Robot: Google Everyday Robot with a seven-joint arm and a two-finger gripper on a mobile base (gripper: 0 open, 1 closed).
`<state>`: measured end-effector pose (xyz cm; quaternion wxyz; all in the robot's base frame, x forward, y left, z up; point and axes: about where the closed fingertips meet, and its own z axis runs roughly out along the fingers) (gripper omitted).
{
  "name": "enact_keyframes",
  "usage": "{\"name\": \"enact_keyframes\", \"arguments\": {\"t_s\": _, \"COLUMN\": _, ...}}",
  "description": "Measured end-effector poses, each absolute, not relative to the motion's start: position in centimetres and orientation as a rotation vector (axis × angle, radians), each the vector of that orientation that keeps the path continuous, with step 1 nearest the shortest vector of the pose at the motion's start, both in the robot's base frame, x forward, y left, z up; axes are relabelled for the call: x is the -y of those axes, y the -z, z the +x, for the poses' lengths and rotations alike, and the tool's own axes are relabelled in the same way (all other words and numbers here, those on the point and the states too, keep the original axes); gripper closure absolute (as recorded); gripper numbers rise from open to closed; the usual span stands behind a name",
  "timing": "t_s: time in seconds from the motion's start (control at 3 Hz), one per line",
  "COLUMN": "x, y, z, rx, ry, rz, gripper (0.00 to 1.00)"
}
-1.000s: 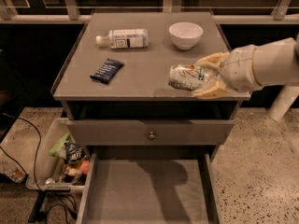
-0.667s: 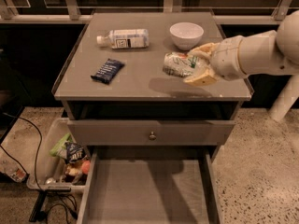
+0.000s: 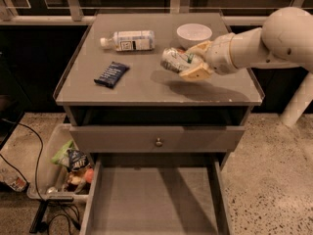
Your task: Pick 7up can from middle drawer and place on counter
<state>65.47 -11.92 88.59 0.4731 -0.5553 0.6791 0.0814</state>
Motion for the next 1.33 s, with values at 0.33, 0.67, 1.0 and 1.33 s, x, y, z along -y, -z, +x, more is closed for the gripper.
{"name": "enact_keyframes", "arguments": {"t_s": 0.33, "x": 10.9, "y": -87.1, "z": 67.1, "rx": -1.706, "ry": -0.309, "rz": -1.330, "gripper": 1.00}}
{"name": "enact_keyframes", "arguments": {"t_s": 0.67, "x": 10.1, "y": -86.4, "z": 68.4, "rx": -1.730, "ry": -0.396, "rz": -1.321, "gripper": 1.00}}
{"name": "enact_keyframes", "arguments": {"t_s": 1.0, "x": 10.0, "y": -86.5, "z": 68.5, "rx": -1.729, "ry": -0.401, "rz": -1.322, "gripper": 0.83}}
{"name": "enact_keyframes", "arguments": {"t_s": 1.33, "x": 10.0, "y": -86.5, "z": 68.5, "rx": -1.729, "ry": -0.401, "rz": -1.322, "gripper": 0.59}}
